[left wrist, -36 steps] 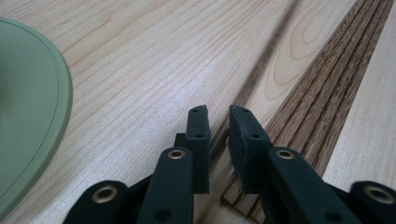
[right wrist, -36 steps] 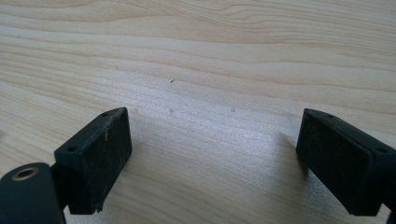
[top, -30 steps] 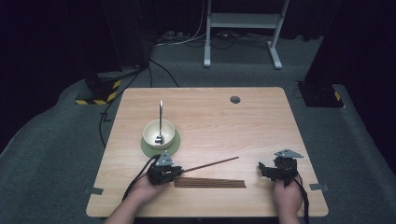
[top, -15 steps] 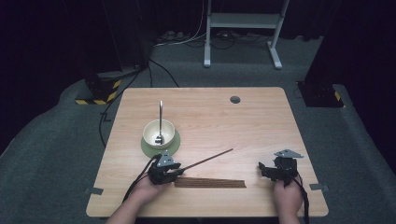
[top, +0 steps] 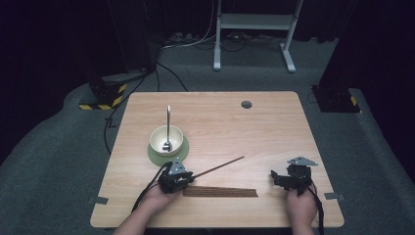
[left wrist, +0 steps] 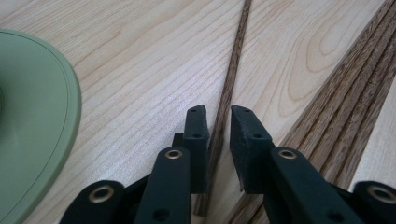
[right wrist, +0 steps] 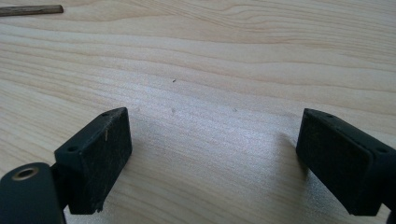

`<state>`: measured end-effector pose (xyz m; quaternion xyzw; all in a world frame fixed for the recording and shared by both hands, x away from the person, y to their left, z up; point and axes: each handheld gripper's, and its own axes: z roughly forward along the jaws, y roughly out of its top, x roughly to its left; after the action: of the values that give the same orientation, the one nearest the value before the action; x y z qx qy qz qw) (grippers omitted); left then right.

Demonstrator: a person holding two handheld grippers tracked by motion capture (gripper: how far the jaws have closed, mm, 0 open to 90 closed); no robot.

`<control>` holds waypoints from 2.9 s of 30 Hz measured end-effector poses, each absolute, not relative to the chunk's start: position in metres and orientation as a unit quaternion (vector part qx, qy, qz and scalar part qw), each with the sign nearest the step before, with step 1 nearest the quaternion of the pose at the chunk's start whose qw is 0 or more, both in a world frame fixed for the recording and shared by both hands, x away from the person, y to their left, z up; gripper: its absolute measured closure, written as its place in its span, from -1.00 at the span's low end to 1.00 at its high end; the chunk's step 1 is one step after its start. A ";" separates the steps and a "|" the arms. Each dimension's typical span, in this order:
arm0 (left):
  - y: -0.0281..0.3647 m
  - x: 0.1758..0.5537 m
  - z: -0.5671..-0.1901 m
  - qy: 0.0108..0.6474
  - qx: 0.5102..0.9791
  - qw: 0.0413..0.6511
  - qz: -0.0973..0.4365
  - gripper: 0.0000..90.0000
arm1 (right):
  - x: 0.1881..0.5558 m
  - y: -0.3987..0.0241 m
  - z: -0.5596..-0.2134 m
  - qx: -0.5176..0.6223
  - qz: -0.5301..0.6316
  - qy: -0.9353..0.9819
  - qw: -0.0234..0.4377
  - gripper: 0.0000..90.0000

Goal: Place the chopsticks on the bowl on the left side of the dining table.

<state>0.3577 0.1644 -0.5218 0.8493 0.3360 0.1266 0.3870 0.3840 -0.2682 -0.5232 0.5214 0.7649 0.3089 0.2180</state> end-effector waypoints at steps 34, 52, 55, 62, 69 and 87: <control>0.184 0.354 -0.501 0.334 0.818 0.447 0.138 0.87 | 0.383 -0.268 -0.523 0.518 0.309 0.769 0.213 -0.77; 0.192 0.350 -0.489 0.329 0.797 0.482 0.155 0.88 | 0.383 -0.268 -0.523 0.517 0.309 0.769 0.214 -0.77; 0.193 0.348 -0.487 0.330 0.794 0.485 0.157 0.88 | 0.383 -0.268 -0.523 0.517 0.309 0.769 0.213 -0.77; 0.198 0.345 -0.480 0.325 0.783 0.504 0.167 0.88 | 0.384 -0.268 -0.523 0.515 0.309 0.770 0.216 -0.77; 0.205 0.343 -0.474 0.327 0.768 0.521 0.177 0.88 | 0.384 -0.268 -0.523 0.515 0.309 0.770 0.216 -0.77; 0.234 0.346 -0.466 0.352 0.745 0.528 0.203 0.88 | 0.384 -0.268 -0.523 0.514 0.309 0.771 0.215 -0.77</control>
<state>0.3463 0.2342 -0.4656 0.7454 0.3524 0.2025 0.5283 0.3836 -0.2680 -0.5230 0.5138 0.7706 0.3095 0.2154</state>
